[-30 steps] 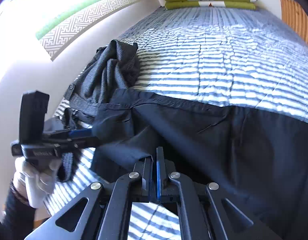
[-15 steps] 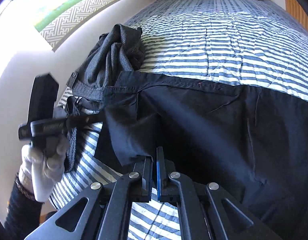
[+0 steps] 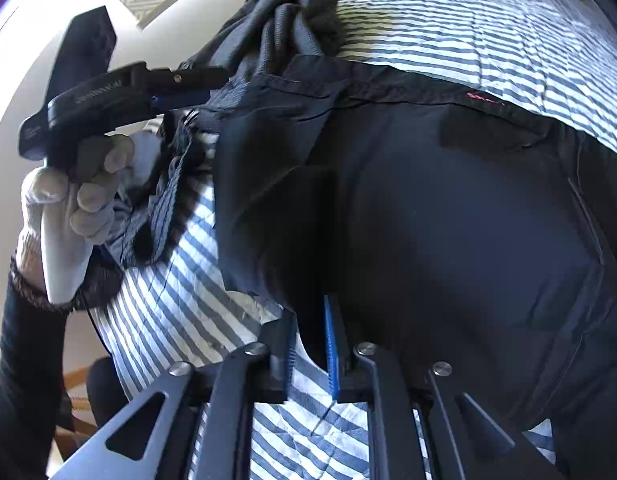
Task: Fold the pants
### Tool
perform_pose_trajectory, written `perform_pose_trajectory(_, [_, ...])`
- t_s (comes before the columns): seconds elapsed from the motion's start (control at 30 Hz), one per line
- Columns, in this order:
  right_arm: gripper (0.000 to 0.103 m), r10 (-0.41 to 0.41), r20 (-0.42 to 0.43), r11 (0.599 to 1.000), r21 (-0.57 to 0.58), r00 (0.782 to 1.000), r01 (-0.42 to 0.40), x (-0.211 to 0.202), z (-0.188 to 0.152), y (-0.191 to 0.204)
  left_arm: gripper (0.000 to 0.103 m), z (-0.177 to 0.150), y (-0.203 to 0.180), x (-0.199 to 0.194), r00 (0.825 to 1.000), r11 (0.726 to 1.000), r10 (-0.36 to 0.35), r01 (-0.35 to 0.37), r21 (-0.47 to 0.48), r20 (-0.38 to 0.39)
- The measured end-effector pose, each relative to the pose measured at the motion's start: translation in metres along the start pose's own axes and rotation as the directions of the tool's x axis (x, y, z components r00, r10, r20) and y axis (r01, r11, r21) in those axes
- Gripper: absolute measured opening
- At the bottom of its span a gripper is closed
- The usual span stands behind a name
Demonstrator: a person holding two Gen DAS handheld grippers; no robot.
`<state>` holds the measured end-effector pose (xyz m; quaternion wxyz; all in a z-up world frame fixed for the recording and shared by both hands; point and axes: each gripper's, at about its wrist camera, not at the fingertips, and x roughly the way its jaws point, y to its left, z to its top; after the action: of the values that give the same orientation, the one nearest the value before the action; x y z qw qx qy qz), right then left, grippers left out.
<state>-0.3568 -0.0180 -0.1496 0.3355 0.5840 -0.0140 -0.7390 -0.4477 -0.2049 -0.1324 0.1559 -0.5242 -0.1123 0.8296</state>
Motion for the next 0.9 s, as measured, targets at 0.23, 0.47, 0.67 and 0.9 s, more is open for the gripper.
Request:
perform_pose_trajectory(0.23, [0.041,0.061,0.123,0.997,-0.058,0.99,-0.054,-0.046,0.028,-0.021,0.075,-0.034,0.003,0.022,0.997,0.999,-0.04,0.041,0.021,-0.059])
perform_pose_trajectory(0.47, [0.041,-0.223,0.159,0.946,-0.204,0.962,0.253,-0.003,0.105,-0.022,0.062,-0.052,-0.022,0.031,0.997,0.993,-0.044,0.051,0.102,-0.067])
perform_pose_trajectory(0.67, [0.049,-0.228,0.155,0.89,-0.368,0.961,0.271,0.045,0.134,-0.002,0.062,-0.063,-0.019,0.026,0.995,0.992,-0.062,0.069,0.102,-0.074])
perform_pose_trajectory(0.9, [0.014,-0.233,0.132,0.866,-0.422,0.964,0.267,0.07,0.141,0.002,0.063,-0.062,-0.01,0.026,0.996,0.994,-0.051,0.058,0.095,-0.069])
